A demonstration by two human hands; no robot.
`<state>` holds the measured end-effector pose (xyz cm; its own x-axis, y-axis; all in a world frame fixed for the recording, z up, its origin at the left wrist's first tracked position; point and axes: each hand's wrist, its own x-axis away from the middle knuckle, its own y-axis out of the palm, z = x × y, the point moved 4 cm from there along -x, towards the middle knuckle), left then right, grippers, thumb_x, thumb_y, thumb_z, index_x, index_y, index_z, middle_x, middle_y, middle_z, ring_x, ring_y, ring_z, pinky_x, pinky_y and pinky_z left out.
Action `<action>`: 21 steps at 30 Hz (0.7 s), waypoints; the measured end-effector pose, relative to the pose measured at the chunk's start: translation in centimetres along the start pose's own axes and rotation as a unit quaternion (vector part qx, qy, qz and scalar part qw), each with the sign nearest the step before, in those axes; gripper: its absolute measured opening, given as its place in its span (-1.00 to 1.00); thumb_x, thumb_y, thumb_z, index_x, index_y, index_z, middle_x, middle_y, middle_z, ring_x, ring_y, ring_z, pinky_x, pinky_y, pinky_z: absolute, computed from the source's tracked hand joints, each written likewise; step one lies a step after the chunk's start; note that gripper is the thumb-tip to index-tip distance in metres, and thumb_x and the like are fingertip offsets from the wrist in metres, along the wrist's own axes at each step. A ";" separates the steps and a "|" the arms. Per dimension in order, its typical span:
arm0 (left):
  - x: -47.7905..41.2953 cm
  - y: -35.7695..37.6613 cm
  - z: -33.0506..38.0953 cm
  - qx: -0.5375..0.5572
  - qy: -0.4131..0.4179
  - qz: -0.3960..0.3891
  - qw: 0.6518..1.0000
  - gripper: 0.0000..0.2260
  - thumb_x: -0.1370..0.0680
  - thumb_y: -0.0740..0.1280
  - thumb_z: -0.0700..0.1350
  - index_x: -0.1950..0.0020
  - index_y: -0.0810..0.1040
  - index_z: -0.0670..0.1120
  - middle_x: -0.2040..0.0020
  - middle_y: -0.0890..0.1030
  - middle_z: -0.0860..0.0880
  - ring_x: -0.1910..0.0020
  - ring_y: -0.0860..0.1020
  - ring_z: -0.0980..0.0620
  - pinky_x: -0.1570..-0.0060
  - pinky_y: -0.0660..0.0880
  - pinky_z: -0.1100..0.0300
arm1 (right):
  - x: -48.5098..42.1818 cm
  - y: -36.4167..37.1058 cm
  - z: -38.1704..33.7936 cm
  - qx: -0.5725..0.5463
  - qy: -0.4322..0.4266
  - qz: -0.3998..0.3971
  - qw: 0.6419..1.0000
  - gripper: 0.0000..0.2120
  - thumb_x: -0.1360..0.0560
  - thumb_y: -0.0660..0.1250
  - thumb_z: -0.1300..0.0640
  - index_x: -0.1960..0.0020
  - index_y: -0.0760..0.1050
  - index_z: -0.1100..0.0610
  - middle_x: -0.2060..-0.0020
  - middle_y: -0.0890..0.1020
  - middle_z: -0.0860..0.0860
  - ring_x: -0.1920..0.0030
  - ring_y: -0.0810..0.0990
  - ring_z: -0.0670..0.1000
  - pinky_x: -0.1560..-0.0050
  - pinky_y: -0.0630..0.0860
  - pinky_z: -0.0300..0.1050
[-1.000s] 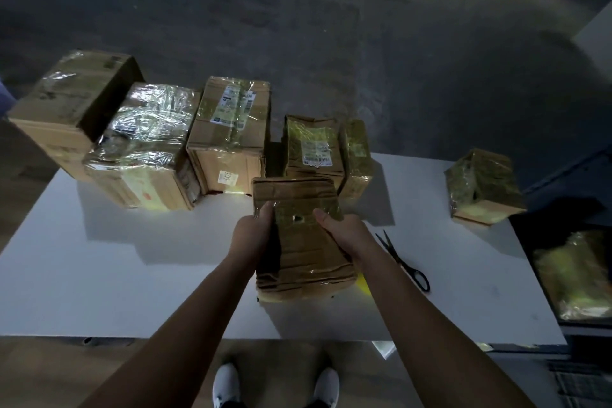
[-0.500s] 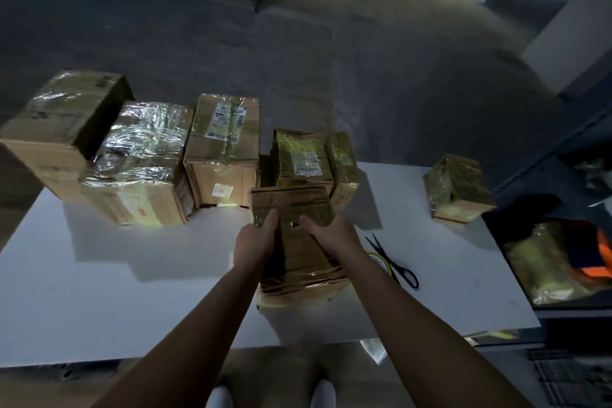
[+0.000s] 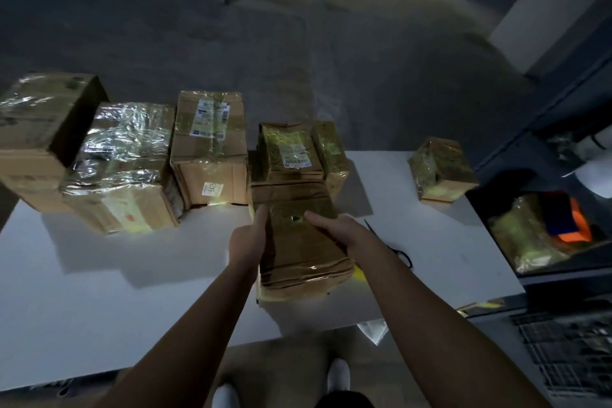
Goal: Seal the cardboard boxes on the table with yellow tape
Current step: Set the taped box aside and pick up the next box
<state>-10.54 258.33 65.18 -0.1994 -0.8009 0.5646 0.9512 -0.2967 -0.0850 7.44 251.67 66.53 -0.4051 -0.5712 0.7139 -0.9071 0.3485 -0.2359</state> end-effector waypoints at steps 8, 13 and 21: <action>0.7 1.1 0.7 -0.034 -0.032 -0.110 0.993 -0.27 -0.38 0.17 0.51 -0.17 0.53 -0.09 -0.11 0.61 -0.12 -0.12 0.56 -0.14 -0.14 0.50 -0.05 | -0.3 -2.6 -0.5 0.102 -0.019 -0.065 0.993 -0.18 -0.18 0.50 -0.39 -0.14 0.54 0.24 -0.02 0.68 0.16 0.01 0.68 0.16 -0.13 0.58 0.14; 1.8 3.5 3.4 -0.131 0.012 -0.097 0.987 -0.38 -0.46 0.19 0.39 -0.04 0.56 -0.18 0.12 0.61 -0.11 0.17 0.57 -0.02 0.22 0.44 0.15 | -0.1 -6.6 -2.3 0.161 -0.005 -0.155 0.975 -0.28 -0.33 0.31 -0.42 -0.20 0.52 0.15 -0.13 0.63 0.15 -0.15 0.60 0.15 -0.28 0.48 0.13; 4.0 10.8 8.7 -0.214 -0.006 -0.120 0.969 -0.43 -0.47 0.24 0.36 -0.08 0.58 -0.14 0.04 0.63 -0.16 0.04 0.61 -0.14 -0.06 0.54 -0.02 | 0.2 -15.9 -6.1 0.225 -0.074 -0.193 0.952 -0.40 -0.35 0.30 -0.43 -0.05 0.55 0.08 -0.07 0.65 0.16 -0.09 0.64 0.18 -0.22 0.51 0.20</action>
<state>1.00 256.48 73.69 -0.3973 -0.6766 0.6199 0.6922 -0.6645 -0.2815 22.47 250.54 74.47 -0.0125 -0.7021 0.7120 -0.9350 -0.2443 -0.2573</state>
